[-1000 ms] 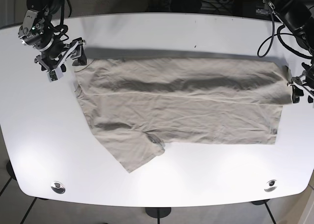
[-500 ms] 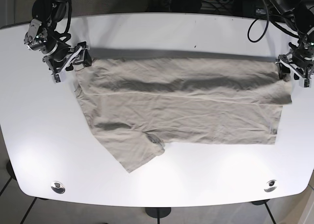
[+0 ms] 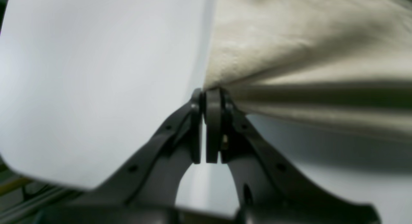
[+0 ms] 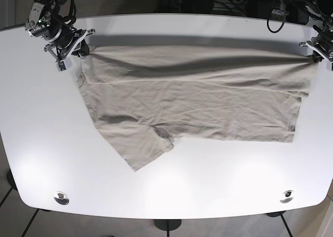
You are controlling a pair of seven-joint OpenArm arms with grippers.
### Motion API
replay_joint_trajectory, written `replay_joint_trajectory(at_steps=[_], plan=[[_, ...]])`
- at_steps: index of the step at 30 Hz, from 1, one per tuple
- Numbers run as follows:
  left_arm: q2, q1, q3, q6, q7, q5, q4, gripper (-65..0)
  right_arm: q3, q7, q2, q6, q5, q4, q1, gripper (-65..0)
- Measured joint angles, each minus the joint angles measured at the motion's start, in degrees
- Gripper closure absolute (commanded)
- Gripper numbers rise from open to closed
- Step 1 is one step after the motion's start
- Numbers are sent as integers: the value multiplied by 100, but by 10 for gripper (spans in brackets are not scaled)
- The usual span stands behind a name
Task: Fold the T-shirt properly
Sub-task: 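Drag the held edge across the shirt toward its opposite edge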
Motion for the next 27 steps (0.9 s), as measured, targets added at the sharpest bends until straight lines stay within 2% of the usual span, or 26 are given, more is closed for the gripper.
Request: replay_joint_trajectory(at_steps=[5, 7, 9, 10, 12, 13, 14, 16, 17, 21, 24, 25, 27], plan=[[7, 535, -7, -2, -9, -4, 505, 0, -15, 9, 199, 17, 22, 2, -455, -21], [177, 632, -50, 0, -11, 0, 682, 0, -15, 44, 251, 17, 20, 4, -601, -22], [245, 761, -42, -4, -9, -2, 739, -15, -15, 44, 278, 17, 24, 7, -640, -51], [240, 833, -42, -2, -9, -2, 767, -60, -15, 46, 278, 15, 24, 7, -643, -89], [229, 887, -50, 2, 321, 20, 809, -211, -15, 33, 291, 13, 2, 92, -723, -209], [234, 883, -50, 0, 518, 52, 876, -276, -13, -2, 291, 0, -24, 254, -798, -281], [238, 881, -50, 2, 621, 46, 1086, -340, -13, 2, 293, 2, -35, 560, -898, -380], [236, 848, -50, 2, 621, 37, 1484, -342, -13, 7, 286, 2, -17, 968, -955, -476], [240, 774, -50, 2, 632, 37, 1676, -342, -13, 33, 289, 0, -13, 1095, -951, -501], [223, 227, 17, 2, 632, 13, 2059, -342, -13, -44, 249, -4, -144, 1056, -402, -510], [197, -509, 476, 22, 667, 107, 1888, -336, -50, -17, 258, -7, -376, 745, 369, -510], [197, -745, 658, 0, 632, 216, 1788, -336, -55, -15, 243, -4, -452, 619, 612, -510], [223, -1252, 960, 4, 634, 772, 1493, -336, -68, -20, 214, -4, -514, 197, 1150, -510]])
